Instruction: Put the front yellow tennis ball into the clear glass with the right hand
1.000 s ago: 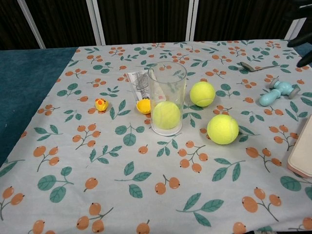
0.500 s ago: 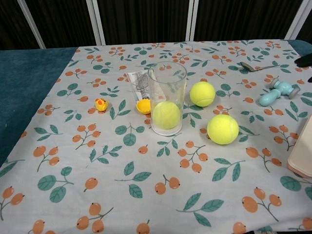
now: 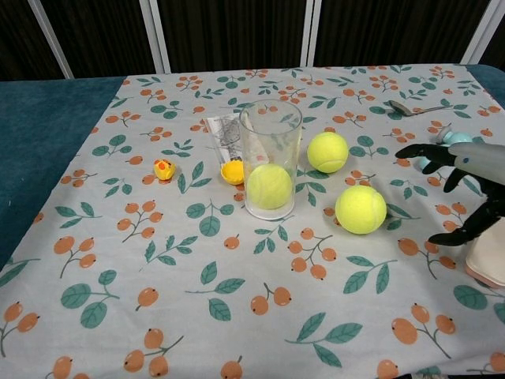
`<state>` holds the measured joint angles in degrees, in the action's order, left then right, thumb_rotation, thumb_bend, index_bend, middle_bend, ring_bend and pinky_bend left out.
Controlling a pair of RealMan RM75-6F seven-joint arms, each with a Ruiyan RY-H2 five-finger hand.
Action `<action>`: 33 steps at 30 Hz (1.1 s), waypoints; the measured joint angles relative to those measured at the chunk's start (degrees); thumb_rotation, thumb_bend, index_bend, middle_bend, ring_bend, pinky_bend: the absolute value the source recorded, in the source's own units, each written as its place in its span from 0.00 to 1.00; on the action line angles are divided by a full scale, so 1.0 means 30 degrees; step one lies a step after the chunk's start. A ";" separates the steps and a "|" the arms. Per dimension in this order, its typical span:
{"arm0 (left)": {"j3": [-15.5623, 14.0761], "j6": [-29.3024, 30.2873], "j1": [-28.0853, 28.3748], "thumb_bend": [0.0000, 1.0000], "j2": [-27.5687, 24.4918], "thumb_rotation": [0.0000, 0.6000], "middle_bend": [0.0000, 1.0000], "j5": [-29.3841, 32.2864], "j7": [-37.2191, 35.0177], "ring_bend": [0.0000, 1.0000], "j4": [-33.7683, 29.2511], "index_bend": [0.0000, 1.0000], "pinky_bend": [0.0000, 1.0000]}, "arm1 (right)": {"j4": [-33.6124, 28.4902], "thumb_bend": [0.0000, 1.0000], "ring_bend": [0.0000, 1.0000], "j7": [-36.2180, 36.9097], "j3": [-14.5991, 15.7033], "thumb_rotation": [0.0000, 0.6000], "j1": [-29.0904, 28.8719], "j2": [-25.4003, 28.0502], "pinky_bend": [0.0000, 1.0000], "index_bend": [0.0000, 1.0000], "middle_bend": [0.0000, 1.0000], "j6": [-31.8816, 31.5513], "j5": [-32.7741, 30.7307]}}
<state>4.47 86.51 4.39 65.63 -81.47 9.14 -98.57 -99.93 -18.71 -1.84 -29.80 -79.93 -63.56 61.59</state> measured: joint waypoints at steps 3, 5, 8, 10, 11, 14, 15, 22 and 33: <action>0.0012 -0.0014 0.0001 0.31 -0.0010 1.00 0.03 0.0031 -0.0041 0.00 0.0032 0.03 0.00 | 0.0323 0.09 0.13 -0.0429 -0.0424 1.00 -0.0449 -0.0658 0.25 0.02 0.00 0.0606 -0.0659; 0.0002 -0.0048 0.0014 0.31 -0.0010 1.00 0.03 0.0026 -0.0049 0.00 0.0046 0.03 0.00 | 0.0541 0.09 0.13 -0.0664 -0.0587 1.00 -0.0665 -0.0953 0.25 0.02 0.01 0.0912 -0.0993; -0.0004 -0.0073 0.0027 0.31 -0.0012 1.00 0.03 0.0026 -0.0050 0.00 0.0053 0.03 0.00 | 0.0865 0.09 0.14 -0.1029 -0.0718 1.00 -0.0917 -0.1361 0.25 0.02 0.04 0.1268 -0.1466; 0.0006 -0.0066 0.0029 0.31 -0.0011 1.00 0.03 0.0032 -0.0062 0.00 0.0052 0.03 0.00 | 0.1061 0.09 0.17 -0.1187 -0.0807 1.00 -0.1033 -0.1651 0.25 0.02 0.07 0.1355 -0.1645; 0.0010 -0.0066 0.0029 0.31 -0.0011 1.00 0.03 0.0040 -0.0068 0.00 0.0053 0.03 0.00 | 0.1206 0.09 0.19 -0.1281 -0.0871 1.00 -0.1093 -0.1868 0.25 0.03 0.09 0.1363 -0.1721; 0.0012 -0.0092 0.0034 0.31 -0.0017 1.00 0.03 0.0069 -0.0071 0.00 0.0048 0.03 0.00 | 0.1608 0.09 0.25 -0.1528 -0.0998 1.00 -0.1218 -0.2407 0.25 0.06 0.15 0.1319 -0.1849; 0.0013 -0.0093 0.0035 0.31 -0.0015 1.00 0.03 0.0076 -0.0061 0.00 0.0052 0.03 0.00 | 0.1729 0.09 0.27 -0.1586 -0.1029 1.00 -0.1245 -0.2552 0.26 0.07 0.17 0.1299 -0.1883; 0.0046 -0.0106 0.0042 0.31 0.0004 1.00 0.03 0.0171 -0.0021 0.00 0.0034 0.03 0.00 | 0.2321 0.16 0.44 -0.1712 -0.1206 1.00 -0.1293 -0.3471 0.38 0.26 0.34 0.0911 -0.1703; 0.0089 -0.0107 0.0024 0.31 -0.0020 1.00 0.03 0.0317 -0.0014 0.00 -0.0034 0.03 0.00 | 0.2219 0.33 0.61 -0.0459 -0.1670 1.00 -0.0751 -0.4171 0.58 0.59 0.52 -0.0746 -0.0257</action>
<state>4.74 86.19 4.46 65.57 -80.52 9.10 -98.67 -93.27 -20.09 -6.85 -32.06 -92.45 -65.80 60.82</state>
